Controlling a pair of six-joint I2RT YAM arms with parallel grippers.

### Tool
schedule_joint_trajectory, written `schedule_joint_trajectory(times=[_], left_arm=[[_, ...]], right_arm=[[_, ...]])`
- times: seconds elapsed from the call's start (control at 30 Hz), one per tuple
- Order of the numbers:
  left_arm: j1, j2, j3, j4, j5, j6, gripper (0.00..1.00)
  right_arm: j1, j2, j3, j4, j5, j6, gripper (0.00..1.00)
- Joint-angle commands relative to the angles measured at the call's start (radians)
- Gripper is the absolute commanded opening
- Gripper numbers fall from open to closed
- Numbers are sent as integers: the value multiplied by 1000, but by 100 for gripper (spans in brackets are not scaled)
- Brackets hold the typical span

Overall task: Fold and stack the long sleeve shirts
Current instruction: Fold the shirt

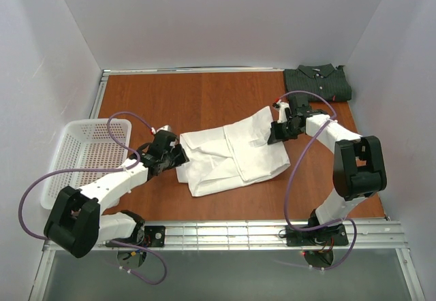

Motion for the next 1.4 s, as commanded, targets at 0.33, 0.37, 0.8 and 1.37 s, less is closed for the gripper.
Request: schedule_joint_trajectory(times=[0.33, 0.37, 0.8, 1.37], left_arm=[[69, 16, -49, 87, 74, -2, 5], [69, 28, -50, 93, 74, -1, 4], [69, 211, -87, 180, 117, -27, 0], [69, 154, -175, 288, 196, -132, 0]], right_arm=[[21, -78, 88, -122, 153, -82, 1], [27, -78, 89, -122, 159, -82, 1], [142, -113, 198, -208, 424, -67, 1], [685, 230, 635, -671, 1083, 252, 1]])
